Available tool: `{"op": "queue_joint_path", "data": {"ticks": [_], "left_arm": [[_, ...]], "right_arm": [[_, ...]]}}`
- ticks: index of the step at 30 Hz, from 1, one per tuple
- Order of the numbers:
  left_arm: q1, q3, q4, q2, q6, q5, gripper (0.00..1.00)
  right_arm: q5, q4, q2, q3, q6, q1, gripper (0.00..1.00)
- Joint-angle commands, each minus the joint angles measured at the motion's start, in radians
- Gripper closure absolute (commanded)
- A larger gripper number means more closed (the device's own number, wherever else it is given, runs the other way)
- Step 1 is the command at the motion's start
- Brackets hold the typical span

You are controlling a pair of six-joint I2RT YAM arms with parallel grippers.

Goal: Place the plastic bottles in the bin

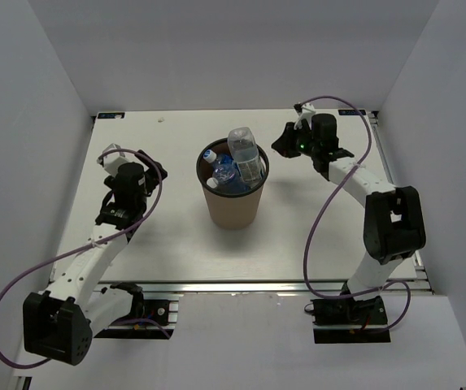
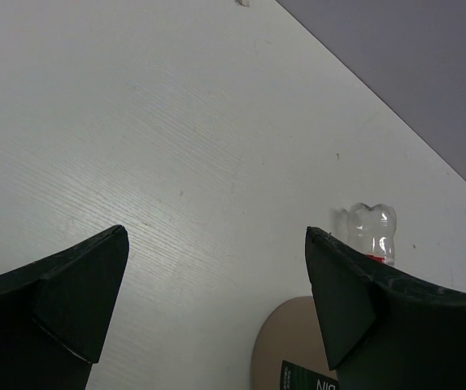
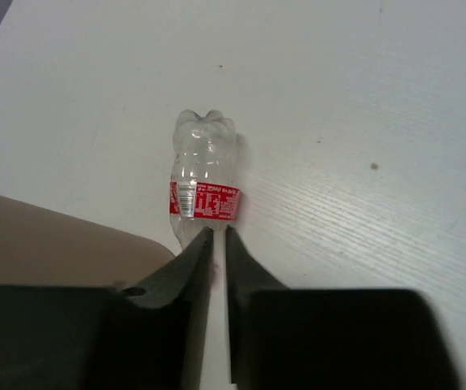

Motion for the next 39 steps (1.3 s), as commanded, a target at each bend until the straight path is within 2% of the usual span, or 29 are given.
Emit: {"op": "queue_joint_path", "data": {"ticks": [1, 2, 5, 11, 12, 20, 28, 31, 36, 39], "left_arm": [[0.004, -0.027, 0.0, -0.037, -0.002, 0.01, 0.02], [0.003, -0.03, 0.003, -0.037, -0.006, 0.012, 0.02], [0.003, -0.031, -0.003, -0.026, -0.012, 0.01, 0.02], [0.004, -0.005, -0.026, -0.009, -0.009, -0.002, 0.02], [0.003, -0.002, -0.027, -0.009, -0.008, -0.01, 0.02], [0.003, 0.006, -0.05, -0.005, -0.006, -0.033, 0.02], [0.003, -0.001, -0.066, -0.025, -0.002, -0.059, 0.02], [0.003, -0.002, -0.066, -0.025, -0.005, -0.054, 0.02], [0.004, -0.002, -0.073, -0.026, -0.008, -0.048, 0.02], [0.003, -0.004, -0.072, -0.037, -0.011, -0.047, 0.02]], "right_arm": [[-0.023, -0.025, -0.01, 0.058, -0.062, 0.002, 0.78], [-0.057, -0.078, 0.032, 0.118, -0.064, 0.002, 0.49], [-0.114, -0.092, 0.114, 0.186, -0.032, 0.007, 0.11], [-0.103, -0.21, 0.334, 0.413, 0.005, 0.038, 0.11], [-0.082, -0.241, 0.362, 0.5, -0.005, 0.05, 0.11], [0.197, -0.436, 0.61, 0.807, -0.027, 0.144, 0.11], [0.444, -0.477, 0.688, 0.795, -0.065, 0.19, 0.11], [0.475, -0.488, 0.695, 0.792, -0.084, 0.199, 0.11], [0.541, -0.519, 0.678, 0.778, -0.071, 0.2, 0.16], [0.548, -0.453, 0.615, 0.681, -0.084, 0.199, 0.17]]}}
